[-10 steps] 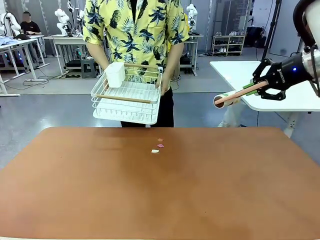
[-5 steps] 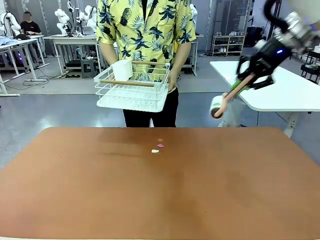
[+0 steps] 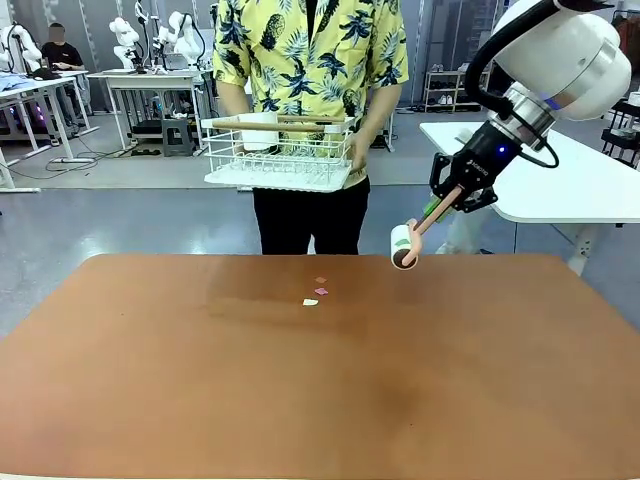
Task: Clean the table.
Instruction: Clean the table with the Lint Roller when the human lifts the Dish drying rack.
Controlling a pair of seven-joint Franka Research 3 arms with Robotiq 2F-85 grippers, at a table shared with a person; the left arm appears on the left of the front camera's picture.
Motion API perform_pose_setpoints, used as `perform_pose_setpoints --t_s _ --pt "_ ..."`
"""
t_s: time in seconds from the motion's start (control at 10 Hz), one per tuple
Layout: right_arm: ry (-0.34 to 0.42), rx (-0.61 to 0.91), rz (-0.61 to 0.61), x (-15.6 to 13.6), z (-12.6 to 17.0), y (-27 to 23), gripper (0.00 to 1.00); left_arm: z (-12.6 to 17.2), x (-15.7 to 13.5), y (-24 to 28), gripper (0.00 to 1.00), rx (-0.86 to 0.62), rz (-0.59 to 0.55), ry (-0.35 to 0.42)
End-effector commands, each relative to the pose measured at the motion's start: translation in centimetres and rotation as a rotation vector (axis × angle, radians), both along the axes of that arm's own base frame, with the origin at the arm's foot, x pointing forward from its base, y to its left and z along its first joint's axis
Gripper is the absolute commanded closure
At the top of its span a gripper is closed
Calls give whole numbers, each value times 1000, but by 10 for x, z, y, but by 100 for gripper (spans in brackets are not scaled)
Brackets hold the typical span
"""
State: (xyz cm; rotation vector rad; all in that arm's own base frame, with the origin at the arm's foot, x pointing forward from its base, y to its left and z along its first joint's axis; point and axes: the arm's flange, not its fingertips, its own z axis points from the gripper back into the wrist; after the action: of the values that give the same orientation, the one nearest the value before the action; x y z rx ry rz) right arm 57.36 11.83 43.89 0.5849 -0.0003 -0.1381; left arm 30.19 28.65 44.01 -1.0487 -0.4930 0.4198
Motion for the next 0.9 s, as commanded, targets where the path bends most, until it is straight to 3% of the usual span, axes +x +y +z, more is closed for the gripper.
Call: perform_pose_setpoints --t_s 0.0,0.2,0.4,0.7,0.8 --pt "-12 0 -10 -6 11 -2 79 2 -2 2 0 -18 1 -10" --pt "-7 0 -3 0 4 -2 79 2 -2 2 0 -18 1 -10" --pt "-11 103 45 29 -44 10 79 2 -2 2 0 -18 1 -10" --pt "12 95 38 55 -78 35 79 2 -2 2 0 -18 1 -10" --pt "-20 98 56 61 -88 40 79 2 -2 2 0 -18 1 -10"
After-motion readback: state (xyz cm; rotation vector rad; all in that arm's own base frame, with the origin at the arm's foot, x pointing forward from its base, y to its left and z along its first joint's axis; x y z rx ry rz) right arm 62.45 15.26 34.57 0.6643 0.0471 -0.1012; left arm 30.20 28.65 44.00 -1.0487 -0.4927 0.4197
